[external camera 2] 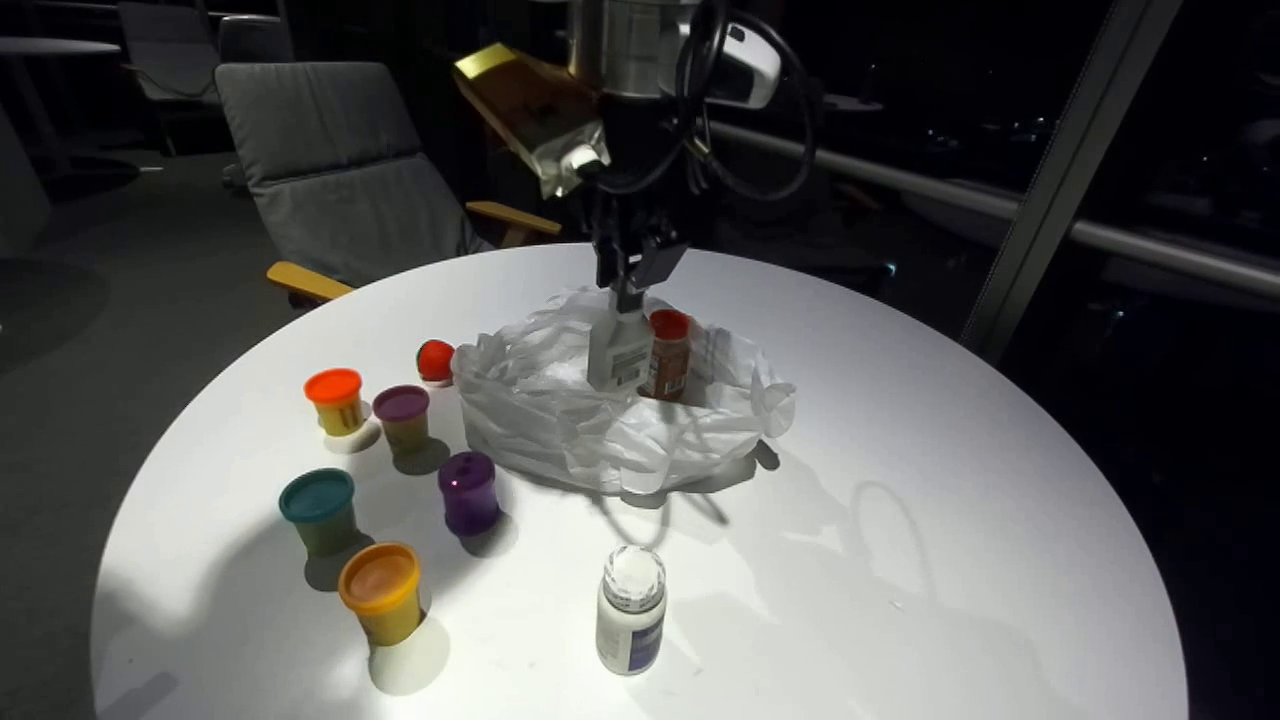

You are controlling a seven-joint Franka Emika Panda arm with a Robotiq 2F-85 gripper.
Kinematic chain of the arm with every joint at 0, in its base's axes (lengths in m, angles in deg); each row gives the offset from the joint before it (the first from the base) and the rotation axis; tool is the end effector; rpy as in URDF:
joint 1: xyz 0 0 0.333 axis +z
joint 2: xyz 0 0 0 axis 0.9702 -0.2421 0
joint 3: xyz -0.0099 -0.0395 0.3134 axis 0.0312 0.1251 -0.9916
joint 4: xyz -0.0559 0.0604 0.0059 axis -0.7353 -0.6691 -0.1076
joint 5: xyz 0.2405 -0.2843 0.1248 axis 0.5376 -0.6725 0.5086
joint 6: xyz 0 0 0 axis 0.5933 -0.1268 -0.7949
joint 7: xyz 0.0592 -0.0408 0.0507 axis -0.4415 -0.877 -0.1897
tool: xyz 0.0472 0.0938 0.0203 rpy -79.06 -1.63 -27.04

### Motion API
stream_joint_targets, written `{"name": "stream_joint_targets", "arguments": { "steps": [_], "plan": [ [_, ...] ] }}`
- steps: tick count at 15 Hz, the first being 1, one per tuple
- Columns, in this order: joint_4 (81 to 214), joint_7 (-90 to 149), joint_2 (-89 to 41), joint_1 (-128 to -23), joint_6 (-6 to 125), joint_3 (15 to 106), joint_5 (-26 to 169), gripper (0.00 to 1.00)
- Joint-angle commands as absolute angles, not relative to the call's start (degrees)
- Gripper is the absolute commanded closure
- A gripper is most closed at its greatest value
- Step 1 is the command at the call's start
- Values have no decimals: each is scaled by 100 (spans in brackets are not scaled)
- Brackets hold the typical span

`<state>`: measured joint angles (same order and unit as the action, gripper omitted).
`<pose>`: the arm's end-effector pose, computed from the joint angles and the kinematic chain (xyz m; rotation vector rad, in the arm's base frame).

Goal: Pick up the objects from the table and put them on the plastic

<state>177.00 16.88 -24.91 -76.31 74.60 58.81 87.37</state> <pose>0.5910 -0.0312 0.2825 -2.8874 0.7820 -0.2478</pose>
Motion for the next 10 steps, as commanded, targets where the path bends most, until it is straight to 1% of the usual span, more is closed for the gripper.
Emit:
{"name": "stream_joint_targets", "arguments": {
  "steps": [1,7,10],
  "plan": [
    [16718,1491,-3198,-7723,7210,5946,8805,85],
    [15898,1227,-3909,-7838,6711,6173,8762,85],
    [15728,1307,-4141,-8038,6513,6077,8973,85]
  ]
}}
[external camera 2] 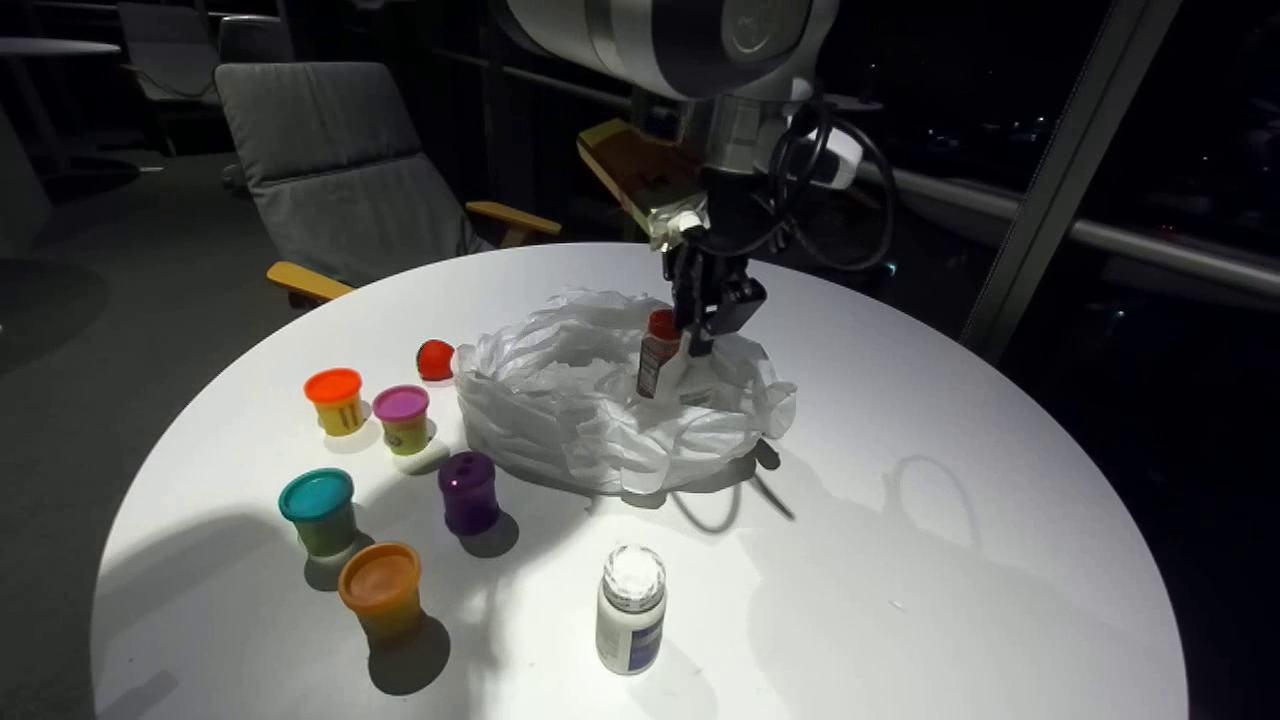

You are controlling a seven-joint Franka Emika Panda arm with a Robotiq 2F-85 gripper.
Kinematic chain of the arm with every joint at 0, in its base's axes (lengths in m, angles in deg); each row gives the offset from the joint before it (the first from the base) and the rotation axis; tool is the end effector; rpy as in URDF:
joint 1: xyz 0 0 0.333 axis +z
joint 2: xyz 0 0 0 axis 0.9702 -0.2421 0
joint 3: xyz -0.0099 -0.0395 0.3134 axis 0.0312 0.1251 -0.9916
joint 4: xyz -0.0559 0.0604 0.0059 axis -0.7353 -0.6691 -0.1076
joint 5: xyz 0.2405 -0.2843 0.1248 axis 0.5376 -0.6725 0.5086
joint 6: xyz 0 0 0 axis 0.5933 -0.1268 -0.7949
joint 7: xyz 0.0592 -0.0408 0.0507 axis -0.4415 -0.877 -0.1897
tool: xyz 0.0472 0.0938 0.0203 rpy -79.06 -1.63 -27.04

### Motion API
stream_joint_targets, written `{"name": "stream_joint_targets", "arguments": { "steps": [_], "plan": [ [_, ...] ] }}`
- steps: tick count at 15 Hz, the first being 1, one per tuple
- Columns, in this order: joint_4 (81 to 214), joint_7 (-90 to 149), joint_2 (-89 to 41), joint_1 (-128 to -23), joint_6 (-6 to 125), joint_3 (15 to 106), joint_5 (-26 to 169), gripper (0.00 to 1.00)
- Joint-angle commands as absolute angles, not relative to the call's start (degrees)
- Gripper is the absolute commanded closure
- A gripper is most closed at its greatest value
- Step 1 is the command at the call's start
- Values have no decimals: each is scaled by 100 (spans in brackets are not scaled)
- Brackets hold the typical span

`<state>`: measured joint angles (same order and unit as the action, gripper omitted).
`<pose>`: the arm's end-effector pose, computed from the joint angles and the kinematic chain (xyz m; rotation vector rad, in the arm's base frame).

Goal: Pick up the objects from the table and put them on the plastic

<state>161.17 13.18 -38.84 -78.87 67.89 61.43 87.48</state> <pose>0.6480 -0.0859 0.2357 -2.8626 0.9848 -0.1357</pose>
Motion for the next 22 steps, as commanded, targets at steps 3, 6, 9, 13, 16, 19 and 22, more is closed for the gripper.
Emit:
{"name": "stream_joint_targets", "arguments": {
  "steps": [3,6,9,13,16,19,22],
  "plan": [
    [15726,1293,-4188,-8135,6561,6058,9142,39],
    [16071,1309,-3768,-8109,6759,6070,9228,25],
    [16828,1259,-2972,-7902,7004,6176,9018,2],
    [18010,911,-1883,-7583,6940,6475,8264,0],
    [18907,1284,-1300,-7719,6853,6464,7743,0],
    [19323,1705,-1369,-7908,7230,6455,7595,0],
    [19452,1967,-1705,-8043,7732,6485,7584,0]
  ]
}}
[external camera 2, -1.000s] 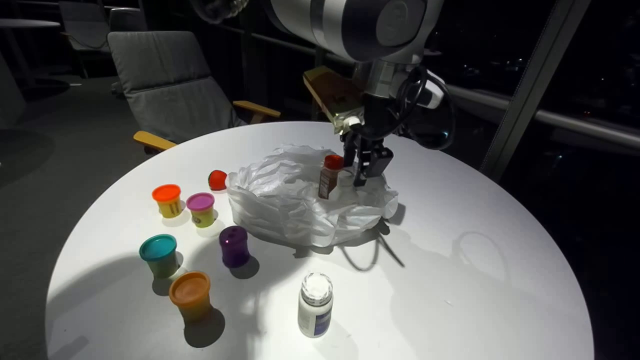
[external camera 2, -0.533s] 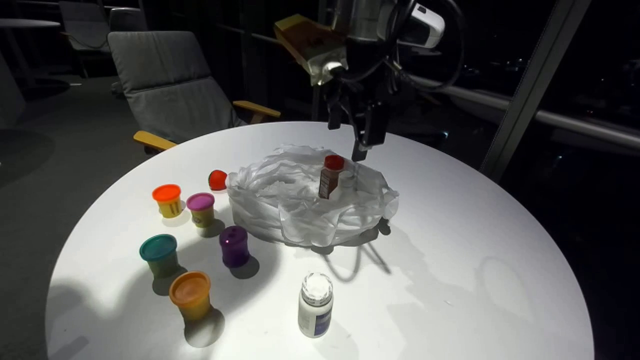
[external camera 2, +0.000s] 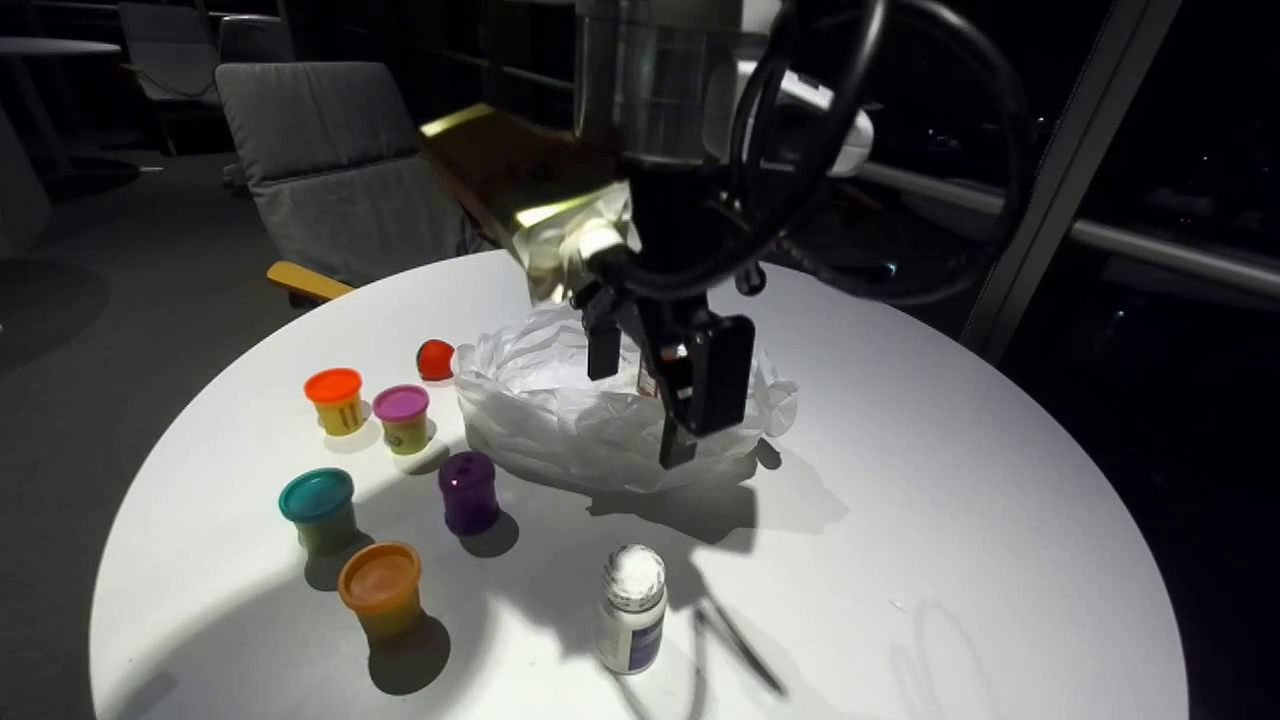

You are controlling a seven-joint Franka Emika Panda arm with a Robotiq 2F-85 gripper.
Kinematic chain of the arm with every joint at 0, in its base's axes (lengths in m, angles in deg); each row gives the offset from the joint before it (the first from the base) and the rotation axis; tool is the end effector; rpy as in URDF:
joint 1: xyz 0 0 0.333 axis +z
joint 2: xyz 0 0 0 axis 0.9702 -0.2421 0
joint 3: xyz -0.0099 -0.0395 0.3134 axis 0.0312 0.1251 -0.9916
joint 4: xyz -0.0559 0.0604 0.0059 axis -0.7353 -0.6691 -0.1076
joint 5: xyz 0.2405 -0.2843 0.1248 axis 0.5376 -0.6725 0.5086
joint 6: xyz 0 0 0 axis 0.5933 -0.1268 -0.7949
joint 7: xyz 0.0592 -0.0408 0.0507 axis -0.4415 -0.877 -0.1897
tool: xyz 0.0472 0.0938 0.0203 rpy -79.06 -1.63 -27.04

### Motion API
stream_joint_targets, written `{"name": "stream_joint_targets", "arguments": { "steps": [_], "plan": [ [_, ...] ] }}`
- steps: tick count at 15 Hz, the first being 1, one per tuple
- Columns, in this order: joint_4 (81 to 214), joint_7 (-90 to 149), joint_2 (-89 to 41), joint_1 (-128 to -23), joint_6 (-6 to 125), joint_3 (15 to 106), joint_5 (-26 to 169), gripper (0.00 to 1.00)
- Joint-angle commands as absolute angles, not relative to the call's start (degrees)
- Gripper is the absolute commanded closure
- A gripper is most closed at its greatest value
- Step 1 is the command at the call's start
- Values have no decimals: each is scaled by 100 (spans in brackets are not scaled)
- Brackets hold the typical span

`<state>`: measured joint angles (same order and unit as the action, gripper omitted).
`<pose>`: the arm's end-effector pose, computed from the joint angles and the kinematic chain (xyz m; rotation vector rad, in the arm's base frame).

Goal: Pick up the objects from the table and put them on the plastic

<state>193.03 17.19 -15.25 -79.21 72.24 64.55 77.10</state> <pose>0.4905 -0.0989 0.2603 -3.0252 0.8203 -0.0478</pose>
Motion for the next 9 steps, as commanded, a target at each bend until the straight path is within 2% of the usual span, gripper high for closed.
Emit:
{"name": "stream_joint_targets", "arguments": {
  "steps": [1,9],
  "plan": [
    [19463,2007,-1816,-8073,7914,6499,7584,0],
    [19504,2004,-2390,-8062,8024,6707,7342,0]
  ]
}}
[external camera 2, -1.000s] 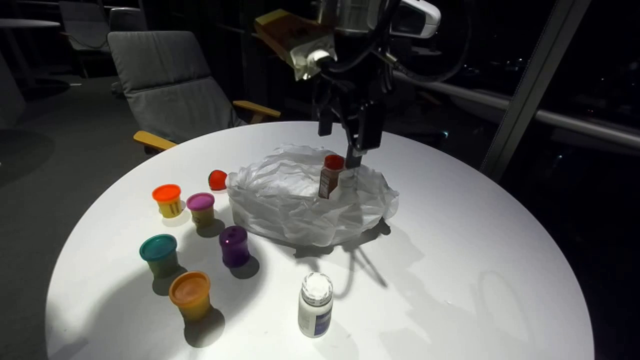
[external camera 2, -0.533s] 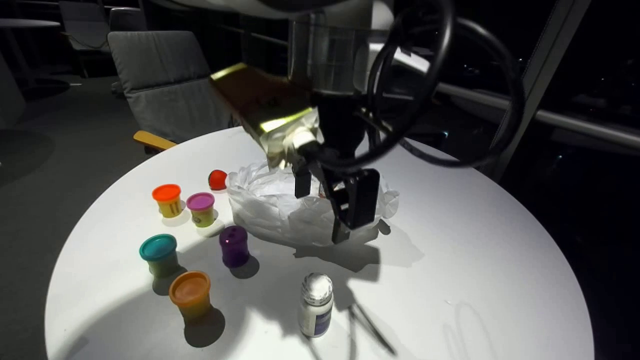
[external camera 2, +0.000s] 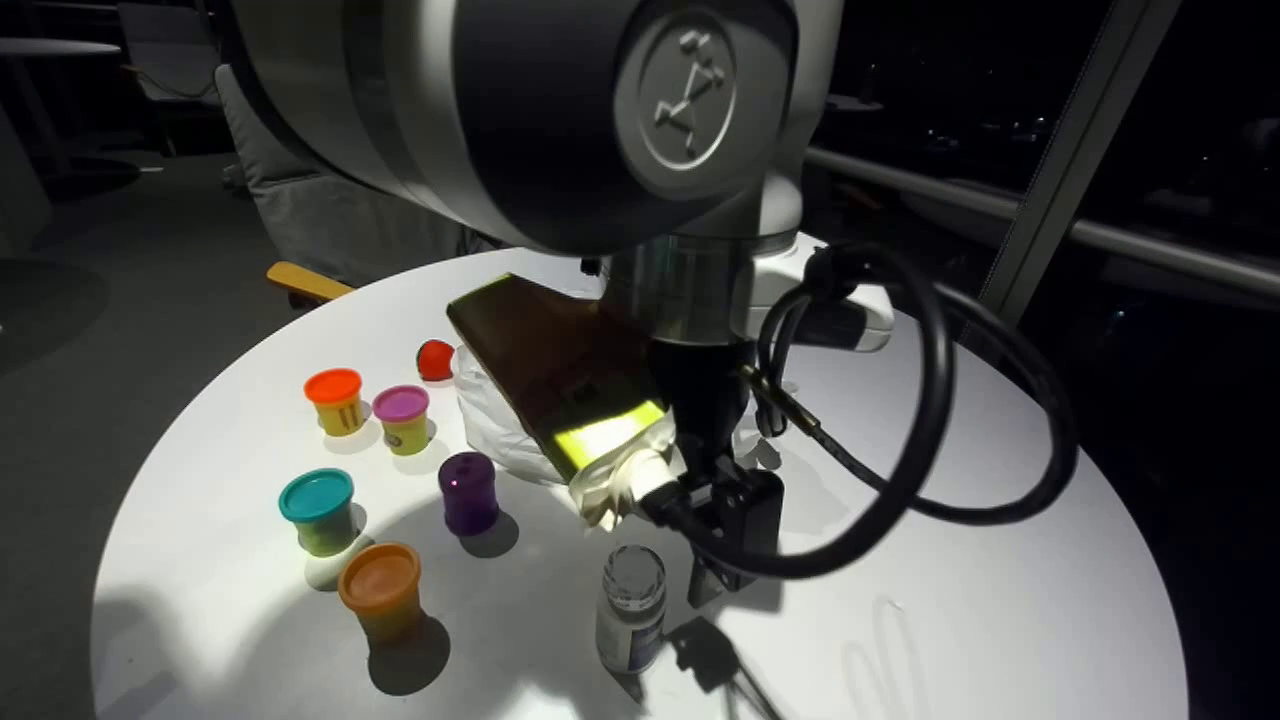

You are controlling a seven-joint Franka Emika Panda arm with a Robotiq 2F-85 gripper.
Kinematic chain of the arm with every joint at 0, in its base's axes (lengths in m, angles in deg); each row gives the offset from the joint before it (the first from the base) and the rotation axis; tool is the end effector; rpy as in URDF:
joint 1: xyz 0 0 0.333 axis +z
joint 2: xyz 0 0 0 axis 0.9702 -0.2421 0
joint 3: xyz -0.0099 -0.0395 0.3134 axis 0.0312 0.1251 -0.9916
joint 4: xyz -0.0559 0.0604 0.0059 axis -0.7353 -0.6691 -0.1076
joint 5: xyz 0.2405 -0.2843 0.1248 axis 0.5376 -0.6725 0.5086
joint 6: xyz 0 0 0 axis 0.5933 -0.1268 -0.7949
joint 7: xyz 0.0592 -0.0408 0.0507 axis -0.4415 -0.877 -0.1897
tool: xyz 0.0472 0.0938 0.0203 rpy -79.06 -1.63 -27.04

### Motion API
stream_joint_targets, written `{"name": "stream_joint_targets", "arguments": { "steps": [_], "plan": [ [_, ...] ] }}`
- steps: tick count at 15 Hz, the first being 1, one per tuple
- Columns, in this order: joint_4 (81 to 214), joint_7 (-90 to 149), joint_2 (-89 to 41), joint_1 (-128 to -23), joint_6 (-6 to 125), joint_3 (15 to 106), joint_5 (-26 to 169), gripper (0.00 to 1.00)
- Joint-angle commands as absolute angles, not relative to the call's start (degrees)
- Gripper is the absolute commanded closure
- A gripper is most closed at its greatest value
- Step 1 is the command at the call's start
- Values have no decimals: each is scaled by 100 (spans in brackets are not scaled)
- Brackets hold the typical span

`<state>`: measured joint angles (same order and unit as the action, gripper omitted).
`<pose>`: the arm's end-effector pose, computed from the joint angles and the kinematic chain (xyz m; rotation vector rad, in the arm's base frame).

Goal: Pick up the objects from the table and put them on the plastic

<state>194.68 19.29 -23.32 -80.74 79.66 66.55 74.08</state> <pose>0.4710 -0.1274 0.1935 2.9920 -0.7721 -0.0106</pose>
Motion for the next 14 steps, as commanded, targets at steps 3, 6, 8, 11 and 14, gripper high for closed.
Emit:
{"name": "stream_joint_targets", "arguments": {
  "steps": [3,6,8,11,14],
  "plan": [
    [19507,2152,-2493,-8143,8044,6642,7496,0],
    [19477,2246,-2551,-8224,7978,6595,7624,25],
    [19479,2422,-2543,-8310,7916,6524,7793,34],
    [19482,2619,-2511,-8397,7800,6463,8019,58],
    [19544,2479,-2232,-8390,7521,6532,8140,78]
  ]
}}
